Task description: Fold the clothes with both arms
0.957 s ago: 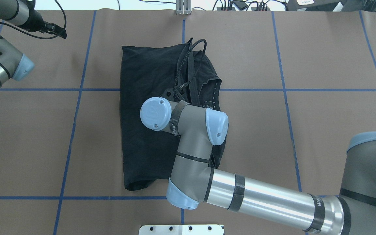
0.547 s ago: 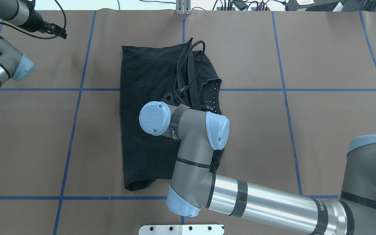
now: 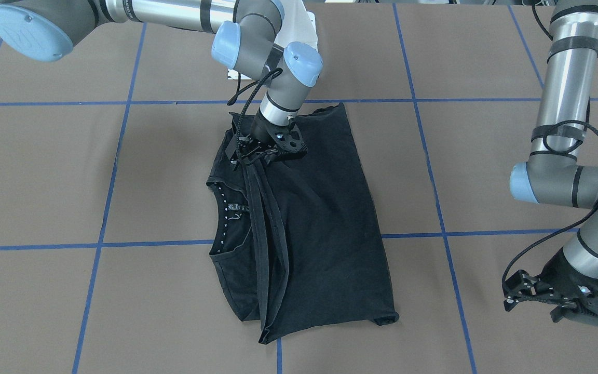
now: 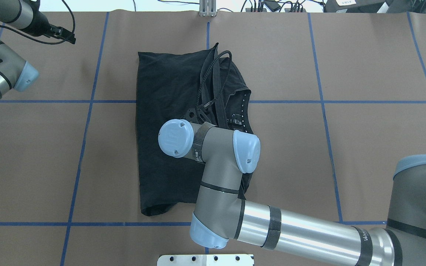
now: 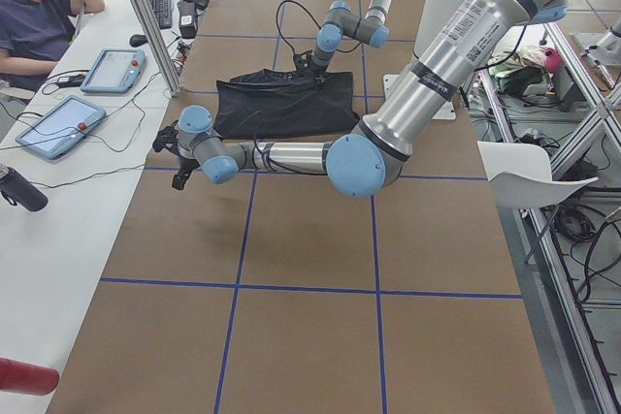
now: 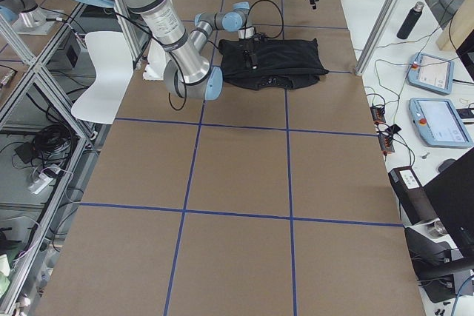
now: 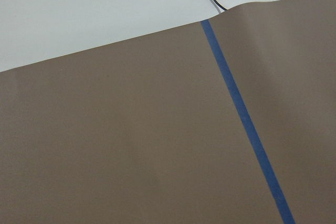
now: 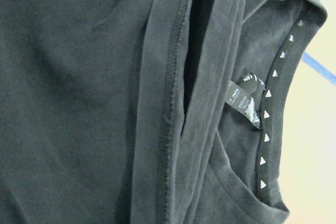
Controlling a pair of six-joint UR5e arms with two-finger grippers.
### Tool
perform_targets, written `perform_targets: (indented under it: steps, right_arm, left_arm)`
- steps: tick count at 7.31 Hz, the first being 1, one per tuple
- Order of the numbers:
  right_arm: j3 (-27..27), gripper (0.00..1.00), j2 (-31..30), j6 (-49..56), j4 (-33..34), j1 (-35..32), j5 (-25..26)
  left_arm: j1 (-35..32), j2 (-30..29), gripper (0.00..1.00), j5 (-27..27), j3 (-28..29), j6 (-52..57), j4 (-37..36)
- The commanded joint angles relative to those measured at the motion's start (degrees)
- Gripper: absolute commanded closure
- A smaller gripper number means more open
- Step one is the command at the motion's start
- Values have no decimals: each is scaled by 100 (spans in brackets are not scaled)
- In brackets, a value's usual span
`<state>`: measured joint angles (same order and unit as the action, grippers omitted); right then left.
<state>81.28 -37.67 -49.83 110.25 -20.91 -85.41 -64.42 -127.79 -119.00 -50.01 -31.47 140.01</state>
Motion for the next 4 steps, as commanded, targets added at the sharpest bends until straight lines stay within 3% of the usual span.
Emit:
perform_targets:
  steps: [1, 3, 4]
  right_arm:
    - [2, 1, -109, 156, -3, -124, 7]
    - [71, 1, -180, 332, 5, -255, -19]
    - [420, 1, -502, 481, 5, -334, -19]
  left_arm:
    - [0, 0, 0, 0, 0, 0, 0]
    - [0, 0, 0, 0, 0, 0, 0]
    - [0, 0, 0, 0, 0, 0, 0]
